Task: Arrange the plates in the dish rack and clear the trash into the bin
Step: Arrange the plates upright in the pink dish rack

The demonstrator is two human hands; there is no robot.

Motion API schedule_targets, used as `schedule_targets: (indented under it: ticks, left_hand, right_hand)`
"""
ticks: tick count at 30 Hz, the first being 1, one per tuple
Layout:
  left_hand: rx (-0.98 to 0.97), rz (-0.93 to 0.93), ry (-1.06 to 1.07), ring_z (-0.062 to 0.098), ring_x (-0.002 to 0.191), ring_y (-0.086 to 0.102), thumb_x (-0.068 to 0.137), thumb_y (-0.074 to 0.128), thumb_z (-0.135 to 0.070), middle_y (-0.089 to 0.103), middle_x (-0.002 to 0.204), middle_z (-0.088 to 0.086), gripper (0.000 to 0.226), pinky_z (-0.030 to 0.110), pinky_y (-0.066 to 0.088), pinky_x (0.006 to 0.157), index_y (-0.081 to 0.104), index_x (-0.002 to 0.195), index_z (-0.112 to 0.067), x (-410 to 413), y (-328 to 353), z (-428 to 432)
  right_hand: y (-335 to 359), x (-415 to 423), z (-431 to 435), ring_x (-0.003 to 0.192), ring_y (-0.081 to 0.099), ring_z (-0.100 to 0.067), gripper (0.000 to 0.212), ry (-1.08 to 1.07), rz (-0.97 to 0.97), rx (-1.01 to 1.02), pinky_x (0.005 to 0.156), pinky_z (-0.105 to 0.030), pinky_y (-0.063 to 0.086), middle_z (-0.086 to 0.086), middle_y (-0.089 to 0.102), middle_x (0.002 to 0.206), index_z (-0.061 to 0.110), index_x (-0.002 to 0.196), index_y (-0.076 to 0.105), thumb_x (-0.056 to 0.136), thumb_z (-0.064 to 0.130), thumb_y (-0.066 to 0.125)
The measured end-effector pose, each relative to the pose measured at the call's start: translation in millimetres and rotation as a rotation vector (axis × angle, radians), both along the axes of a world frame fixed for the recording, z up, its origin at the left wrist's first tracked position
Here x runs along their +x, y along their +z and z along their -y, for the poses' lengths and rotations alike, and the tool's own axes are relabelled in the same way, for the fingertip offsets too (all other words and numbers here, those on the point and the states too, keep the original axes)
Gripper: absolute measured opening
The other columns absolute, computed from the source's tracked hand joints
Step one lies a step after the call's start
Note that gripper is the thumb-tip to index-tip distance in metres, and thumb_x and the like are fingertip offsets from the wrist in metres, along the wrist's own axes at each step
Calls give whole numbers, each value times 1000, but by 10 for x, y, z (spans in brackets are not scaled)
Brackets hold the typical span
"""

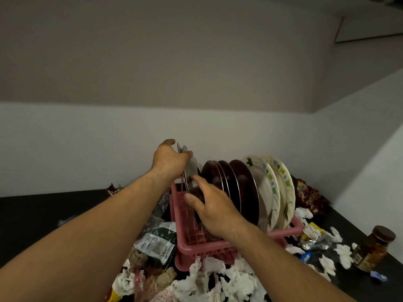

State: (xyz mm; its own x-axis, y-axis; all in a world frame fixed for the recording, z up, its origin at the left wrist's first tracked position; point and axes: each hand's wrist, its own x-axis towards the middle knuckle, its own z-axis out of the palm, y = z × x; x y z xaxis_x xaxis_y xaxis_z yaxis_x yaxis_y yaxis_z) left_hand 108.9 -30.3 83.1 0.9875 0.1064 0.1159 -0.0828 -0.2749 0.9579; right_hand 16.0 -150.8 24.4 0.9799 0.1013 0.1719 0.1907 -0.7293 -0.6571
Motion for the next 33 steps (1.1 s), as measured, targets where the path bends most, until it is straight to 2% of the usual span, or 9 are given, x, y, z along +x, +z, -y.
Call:
schedule_targets:
  ticks: [4, 9, 11, 13, 16, 19, 24, 28, 33]
  left_hand:
    - [-109, -192, -33, 21, 77, 67, 87, 71, -23, 68, 100, 13, 27, 27, 54, 55, 60, 101, -2, 10, 15, -45]
    - [-163, -224, -11, 28, 85, 67, 88, 70, -31, 66, 94, 12, 32, 42, 58, 82, 58, 101, -5, 22, -37, -40]
    - [-172, -198, -2, 27, 84, 67, 88, 69, -35, 66, 92, 9, 32, 40, 59, 78, 60, 103, -9, 22, -17, -38]
    - [-164, -185, 20, 22, 74, 67, 90, 67, -34, 66, 86, 7, 25, 31, 56, 58, 57, 89, -11, 39, 13, -63]
    - [-165, -180, 42, 20, 65, 66, 90, 67, -25, 65, 80, 7, 19, 25, 50, 46, 57, 81, -12, 49, 57, -96]
    - [-113, -128, 24, 20, 66, 66, 91, 64, -21, 67, 81, 9, 15, 24, 49, 45, 60, 82, -10, 42, 88, -93]
    - [-23, 25, 3, 28, 69, 67, 95, 55, -26, 65, 73, 12, 32, 41, 61, 69, 62, 72, -5, 69, 142, -53]
    - [162, 102, 52, 18, 49, 52, 98, 49, -31, 50, 57, 2, 44, 22, 42, 46, 49, 58, -11, 100, 131, -118]
    - [223, 110, 92, 14, 41, 40, 99, 47, -29, 42, 51, 1, 47, 17, 31, 39, 43, 55, -12, 127, 60, -213]
  right_hand:
    - [-17, -24, -95, 125, 46, -15, 78, -1, -53, 82, 105, -39, 43, 2, 39, 143, 40, 155, 1, 96, 50, 51]
    - [-35, -41, -138, 145, 27, -19, 76, 29, -60, 62, 116, -45, 31, 6, 12, 164, 34, 156, 3, 99, 44, 51]
    - [-27, -38, -76, 142, 33, -17, 75, 47, -51, 75, 114, -46, 36, 7, 23, 161, 34, 156, 7, 98, 42, 54]
    - [-29, -54, -2, 139, 39, -16, 72, 80, -56, 81, 112, -46, 40, 5, 32, 158, 35, 156, 12, 98, 40, 56]
    - [-31, -98, 66, 105, 66, -13, 58, 108, -65, 106, 88, -42, 57, 4, 62, 127, 40, 150, 27, 99, 34, 53]
    - [6, -75, 64, 60, 58, -5, 50, 33, 29, 20, 55, -26, 48, 8, 62, 86, 38, 144, 35, 97, 24, 47]
    - [155, 80, -16, 91, 63, -29, 63, -110, 130, -346, 66, -34, 44, -13, 60, 112, 11, 153, 15, 98, 8, 45]
    - [344, 216, -6, 94, 63, -37, 38, -185, 136, -451, 63, -37, 43, -19, 63, 108, 5, 133, 33, 97, 2, 43]
    - [328, 321, -109, 91, 65, -35, 48, -225, 107, -536, 59, -34, 40, -21, 65, 105, 3, 137, 32, 92, -2, 49]
